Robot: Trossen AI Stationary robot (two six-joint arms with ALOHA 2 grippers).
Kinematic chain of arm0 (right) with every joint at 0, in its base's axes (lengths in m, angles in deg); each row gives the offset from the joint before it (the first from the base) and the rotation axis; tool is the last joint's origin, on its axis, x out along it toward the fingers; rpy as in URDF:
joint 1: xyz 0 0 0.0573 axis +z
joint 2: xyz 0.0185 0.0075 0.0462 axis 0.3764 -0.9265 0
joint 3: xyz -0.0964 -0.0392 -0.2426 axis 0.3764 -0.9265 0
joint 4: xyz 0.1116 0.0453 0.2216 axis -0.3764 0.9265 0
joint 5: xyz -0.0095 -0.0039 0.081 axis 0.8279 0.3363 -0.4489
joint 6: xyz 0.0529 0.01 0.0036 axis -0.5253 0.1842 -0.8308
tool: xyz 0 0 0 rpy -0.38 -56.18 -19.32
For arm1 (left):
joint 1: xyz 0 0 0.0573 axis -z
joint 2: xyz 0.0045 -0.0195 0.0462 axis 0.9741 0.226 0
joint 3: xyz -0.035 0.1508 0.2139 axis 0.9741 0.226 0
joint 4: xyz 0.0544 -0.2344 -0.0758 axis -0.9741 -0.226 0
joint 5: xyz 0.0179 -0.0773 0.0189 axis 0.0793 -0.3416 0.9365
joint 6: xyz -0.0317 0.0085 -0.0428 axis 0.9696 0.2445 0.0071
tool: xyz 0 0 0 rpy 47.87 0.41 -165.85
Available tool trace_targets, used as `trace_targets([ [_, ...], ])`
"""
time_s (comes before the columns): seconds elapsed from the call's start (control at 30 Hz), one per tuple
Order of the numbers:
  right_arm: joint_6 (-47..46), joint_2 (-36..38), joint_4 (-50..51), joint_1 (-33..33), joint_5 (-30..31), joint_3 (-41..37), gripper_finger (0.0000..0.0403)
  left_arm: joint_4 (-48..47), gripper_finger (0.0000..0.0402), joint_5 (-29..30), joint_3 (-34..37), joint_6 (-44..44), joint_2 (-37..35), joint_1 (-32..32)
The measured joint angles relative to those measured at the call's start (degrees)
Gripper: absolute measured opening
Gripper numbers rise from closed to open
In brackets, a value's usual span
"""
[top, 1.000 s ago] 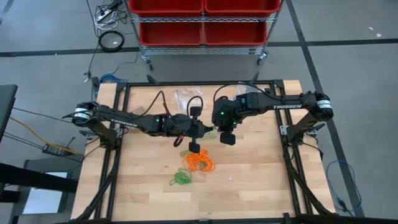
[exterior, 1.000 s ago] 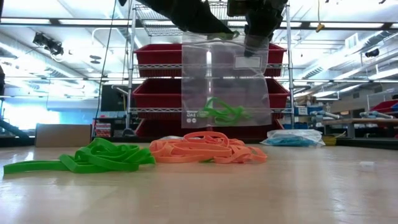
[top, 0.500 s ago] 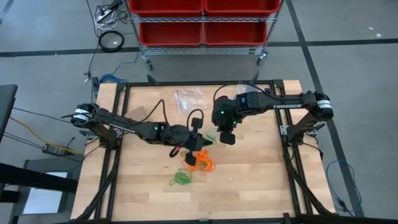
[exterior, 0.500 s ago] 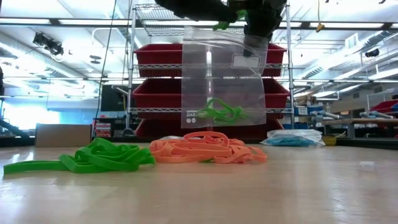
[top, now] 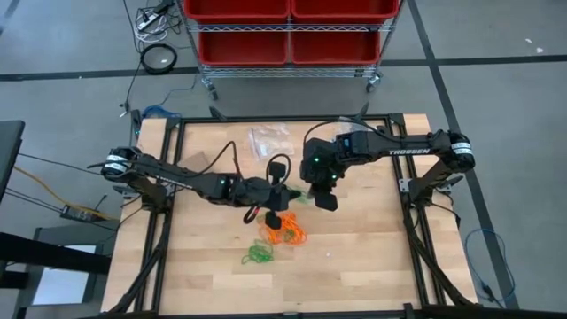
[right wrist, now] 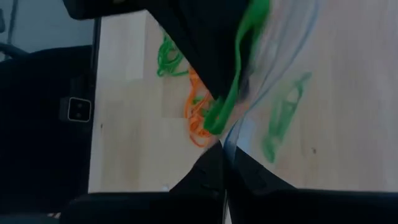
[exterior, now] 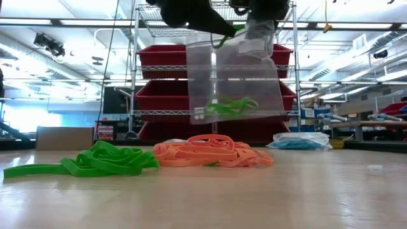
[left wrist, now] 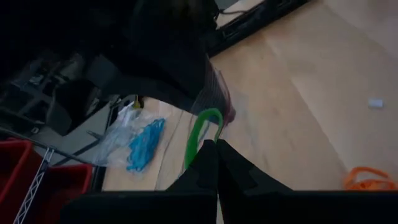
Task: Sort rubber bands
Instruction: Put the green rubber band into the transparent zip bag
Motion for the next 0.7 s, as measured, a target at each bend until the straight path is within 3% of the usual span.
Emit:
trace_targets([
  [0.4,0.04,0.0,1.79,0.1,2.85,0.0,0.0,-2.18,0.0002,-0.49,-6.98,0.03,-0.09,0.46],
  [0.7,0.07,0.0,1.74,0.52,3.72,0.0,0.0,-6.23,0.0002,-1.69,-7.34,1.82,0.43,0.0],
])
